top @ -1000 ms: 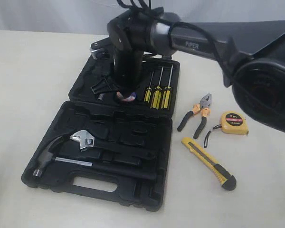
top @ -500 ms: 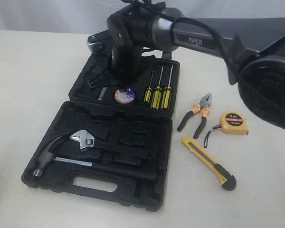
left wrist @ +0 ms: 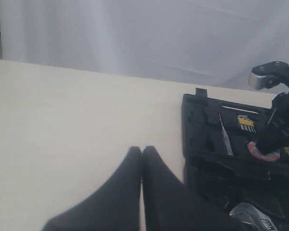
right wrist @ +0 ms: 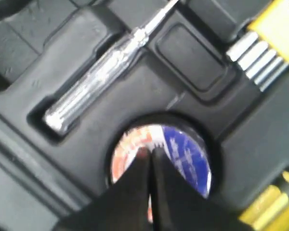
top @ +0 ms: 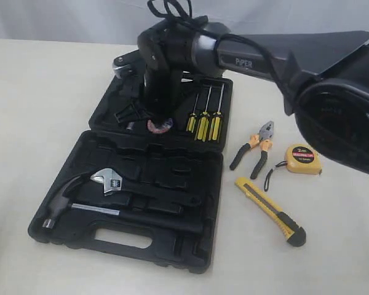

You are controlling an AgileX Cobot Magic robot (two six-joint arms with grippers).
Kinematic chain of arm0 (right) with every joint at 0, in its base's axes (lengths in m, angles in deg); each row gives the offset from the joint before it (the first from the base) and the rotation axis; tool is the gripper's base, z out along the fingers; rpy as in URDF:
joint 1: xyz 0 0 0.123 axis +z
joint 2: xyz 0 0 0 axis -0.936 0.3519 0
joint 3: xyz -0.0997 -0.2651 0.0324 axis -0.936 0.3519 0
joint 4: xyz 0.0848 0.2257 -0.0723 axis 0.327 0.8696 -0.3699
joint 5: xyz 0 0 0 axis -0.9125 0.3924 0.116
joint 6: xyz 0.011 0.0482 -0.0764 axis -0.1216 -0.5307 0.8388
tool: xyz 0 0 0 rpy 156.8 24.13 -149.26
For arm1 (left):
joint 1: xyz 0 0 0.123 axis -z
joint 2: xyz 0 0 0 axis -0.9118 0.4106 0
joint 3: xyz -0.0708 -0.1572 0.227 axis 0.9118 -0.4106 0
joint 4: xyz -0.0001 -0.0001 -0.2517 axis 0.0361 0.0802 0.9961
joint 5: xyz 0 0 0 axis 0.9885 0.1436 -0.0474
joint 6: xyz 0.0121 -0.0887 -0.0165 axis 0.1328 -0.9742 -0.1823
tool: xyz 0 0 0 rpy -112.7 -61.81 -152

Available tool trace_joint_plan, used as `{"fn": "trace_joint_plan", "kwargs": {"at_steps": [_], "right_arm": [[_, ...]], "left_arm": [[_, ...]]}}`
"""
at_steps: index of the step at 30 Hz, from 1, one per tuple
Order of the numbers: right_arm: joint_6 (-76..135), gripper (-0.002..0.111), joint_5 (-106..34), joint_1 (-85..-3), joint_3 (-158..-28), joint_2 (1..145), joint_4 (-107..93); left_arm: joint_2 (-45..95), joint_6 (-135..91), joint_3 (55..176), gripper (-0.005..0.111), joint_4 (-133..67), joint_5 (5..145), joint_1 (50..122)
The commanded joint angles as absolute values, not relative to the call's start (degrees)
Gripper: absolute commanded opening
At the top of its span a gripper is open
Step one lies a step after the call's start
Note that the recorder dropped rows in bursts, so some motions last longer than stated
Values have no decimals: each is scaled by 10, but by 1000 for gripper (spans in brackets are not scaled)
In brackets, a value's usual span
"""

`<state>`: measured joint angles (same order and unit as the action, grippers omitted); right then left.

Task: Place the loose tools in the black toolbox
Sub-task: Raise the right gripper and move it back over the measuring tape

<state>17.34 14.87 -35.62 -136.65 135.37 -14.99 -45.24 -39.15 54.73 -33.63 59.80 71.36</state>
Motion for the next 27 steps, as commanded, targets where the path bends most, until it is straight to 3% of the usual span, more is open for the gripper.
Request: {"fn": "trace_joint_plan", "kwargs": {"at_steps": [1, 8, 15, 22, 27], "right_arm": [[185, -1, 199, -358, -1364, 1290, -148], [210, -1, 319, -358, -1348, 1164, -161], [170, -1, 210, -377, -1074, 966, -164], [125, -1, 161, -501, -876, 835, -150], [154, -1, 141, -587, -793, 822, -146]], "left_arm": [[-450, -391, 550, 0, -339, 598, 717], [-450, -391, 550, 0, -339, 598, 717], [-450, -391, 550, 0, -339, 598, 717], [-450, -391, 550, 0, -339, 598, 717], [-450, -391, 550, 0, -339, 598, 717]]}}
